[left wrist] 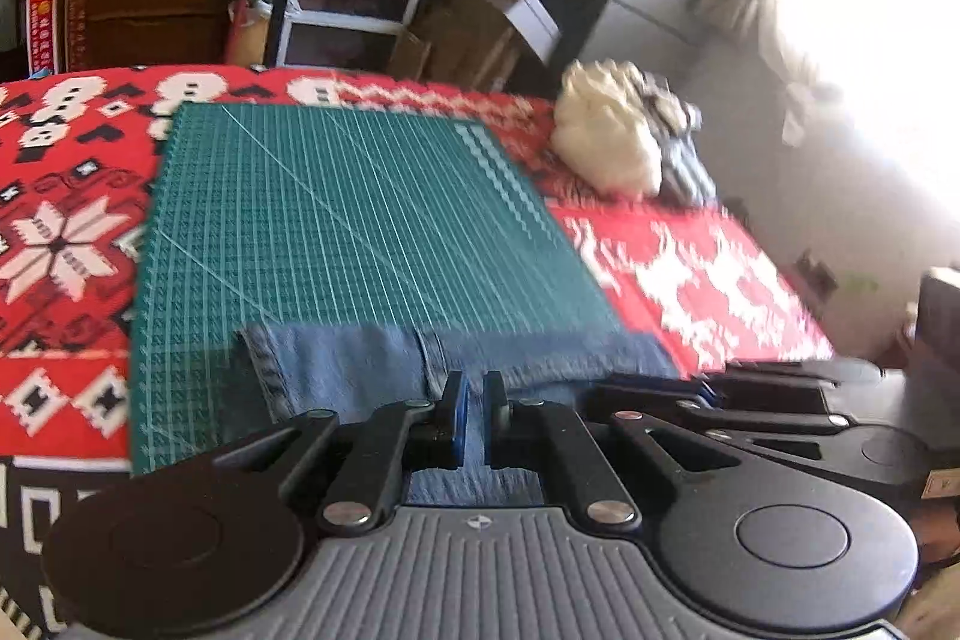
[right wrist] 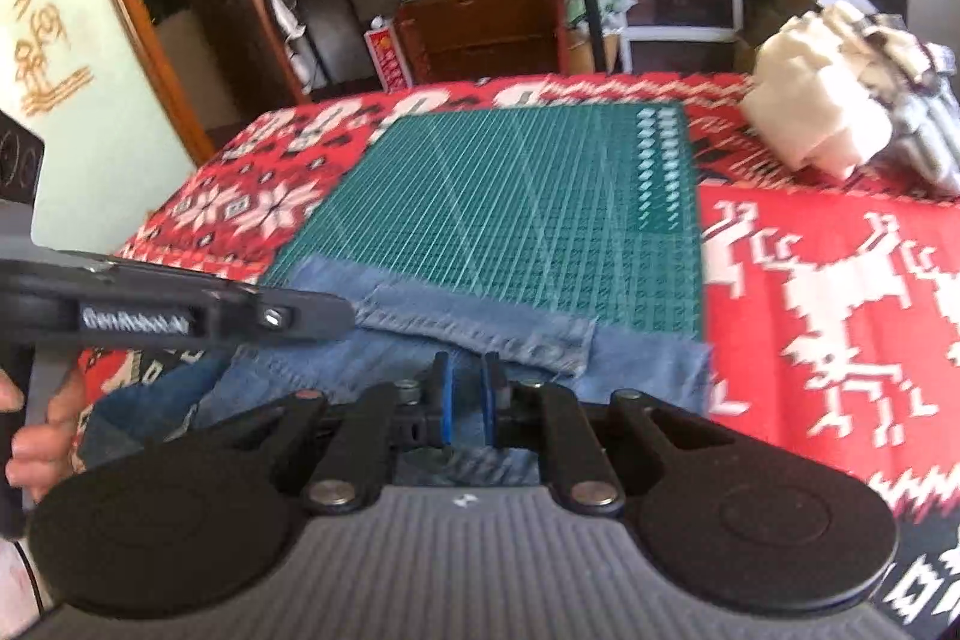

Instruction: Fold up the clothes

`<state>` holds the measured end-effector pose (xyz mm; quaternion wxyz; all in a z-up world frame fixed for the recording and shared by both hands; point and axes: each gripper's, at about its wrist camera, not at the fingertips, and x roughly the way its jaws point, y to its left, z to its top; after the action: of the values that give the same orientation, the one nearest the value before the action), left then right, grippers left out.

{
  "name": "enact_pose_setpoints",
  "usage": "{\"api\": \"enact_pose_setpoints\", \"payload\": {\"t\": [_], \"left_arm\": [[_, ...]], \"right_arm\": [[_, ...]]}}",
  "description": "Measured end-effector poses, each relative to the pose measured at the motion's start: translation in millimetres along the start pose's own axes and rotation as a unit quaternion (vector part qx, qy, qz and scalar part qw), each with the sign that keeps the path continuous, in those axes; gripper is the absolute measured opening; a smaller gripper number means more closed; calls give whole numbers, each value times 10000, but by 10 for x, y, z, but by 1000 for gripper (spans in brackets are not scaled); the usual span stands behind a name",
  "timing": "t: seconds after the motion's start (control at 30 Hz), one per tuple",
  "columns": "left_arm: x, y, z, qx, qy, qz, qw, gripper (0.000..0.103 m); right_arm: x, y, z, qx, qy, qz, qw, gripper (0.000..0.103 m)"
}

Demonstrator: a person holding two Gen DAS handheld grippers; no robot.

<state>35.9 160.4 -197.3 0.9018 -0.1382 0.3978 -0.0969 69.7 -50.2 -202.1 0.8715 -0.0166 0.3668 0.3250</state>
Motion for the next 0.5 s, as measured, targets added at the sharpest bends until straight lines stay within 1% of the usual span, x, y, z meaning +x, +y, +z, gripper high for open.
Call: {"api": "enact_pose_setpoints", "payload": {"t": [0.03,0.13,0.27,0.33,0.4,0.47,0.5], "left_arm": [[43,-9,-39,64,57,66,9999,3],[115,-7,-141,369,-20,214,9991,3],[121,-60,-175,615,-58,295,9977,3],[115,-89,-184,764,-57,344,9965,3],[101,-86,-167,822,-32,375,9959,3],[58,-49,-162,749,-15,383,9964,3],[29,-20,-162,691,-12,375,9969,3]], "right_arm": [[20,29,-19,-66,16,-4,10000,11],[79,117,-78,-266,65,-15,9996,11],[159,234,-156,-532,130,-31,9985,10],[108,179,-167,-528,151,-98,9984,8],[56,124,-178,-525,172,-165,9983,6],[4,69,-190,-521,192,-233,9982,5],[-21,14,-198,-389,202,-225,9988,5]]}}
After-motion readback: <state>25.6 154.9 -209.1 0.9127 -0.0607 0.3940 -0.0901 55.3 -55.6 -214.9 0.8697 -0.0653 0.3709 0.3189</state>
